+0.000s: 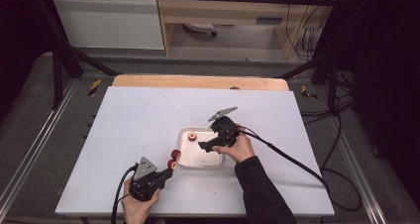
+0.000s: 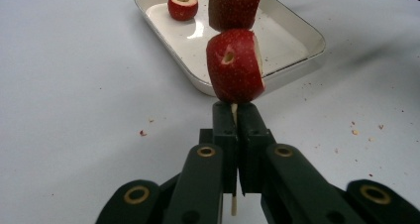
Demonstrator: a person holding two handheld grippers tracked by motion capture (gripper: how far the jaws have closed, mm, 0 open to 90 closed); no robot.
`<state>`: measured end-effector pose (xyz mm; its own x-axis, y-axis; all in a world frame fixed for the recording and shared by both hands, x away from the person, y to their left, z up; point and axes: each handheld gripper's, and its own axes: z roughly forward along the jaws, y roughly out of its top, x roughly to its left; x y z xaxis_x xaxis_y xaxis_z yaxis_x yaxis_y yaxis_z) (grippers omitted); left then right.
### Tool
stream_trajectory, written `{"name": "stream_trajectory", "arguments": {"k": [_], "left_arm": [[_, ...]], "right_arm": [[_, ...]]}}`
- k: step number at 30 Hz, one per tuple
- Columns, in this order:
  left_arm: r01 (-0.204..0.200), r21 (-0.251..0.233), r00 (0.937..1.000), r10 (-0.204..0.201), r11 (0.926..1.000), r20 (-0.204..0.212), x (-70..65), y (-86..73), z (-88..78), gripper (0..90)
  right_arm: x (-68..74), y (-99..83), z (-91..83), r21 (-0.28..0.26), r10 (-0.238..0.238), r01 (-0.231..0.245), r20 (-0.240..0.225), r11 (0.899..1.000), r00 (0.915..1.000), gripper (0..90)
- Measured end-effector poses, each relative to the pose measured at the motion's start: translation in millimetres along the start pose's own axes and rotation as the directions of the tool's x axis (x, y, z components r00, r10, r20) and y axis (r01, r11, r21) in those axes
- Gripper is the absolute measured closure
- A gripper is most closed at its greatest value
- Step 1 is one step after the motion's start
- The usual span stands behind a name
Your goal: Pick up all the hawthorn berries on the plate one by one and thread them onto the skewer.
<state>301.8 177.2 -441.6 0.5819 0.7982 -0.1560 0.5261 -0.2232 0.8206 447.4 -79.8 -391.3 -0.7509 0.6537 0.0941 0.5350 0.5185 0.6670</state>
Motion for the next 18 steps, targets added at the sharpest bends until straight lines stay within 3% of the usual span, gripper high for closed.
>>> {"name": "stream_trajectory", "arguments": {"k": [11, 18], "left_arm": [[0.003, 0.005, 1.0, -0.002, 1.0, -0.005, 4.5, -1.8, -2.9, 88.1], [0.005, 0.004, 1.0, -0.005, 1.0, -0.003, 5.8, -2.1, -2.7, 88.0]], "right_arm": [[-2.2, 23.3, 22.8, 0.041, 0.003, -0.003, -0.004, 0.999, 1.0, 13.3], [-1.5, 33.2, 37.7, 0.097, 0.015, -0.013, -0.014, 0.995, 0.9998, 17.6]]}}
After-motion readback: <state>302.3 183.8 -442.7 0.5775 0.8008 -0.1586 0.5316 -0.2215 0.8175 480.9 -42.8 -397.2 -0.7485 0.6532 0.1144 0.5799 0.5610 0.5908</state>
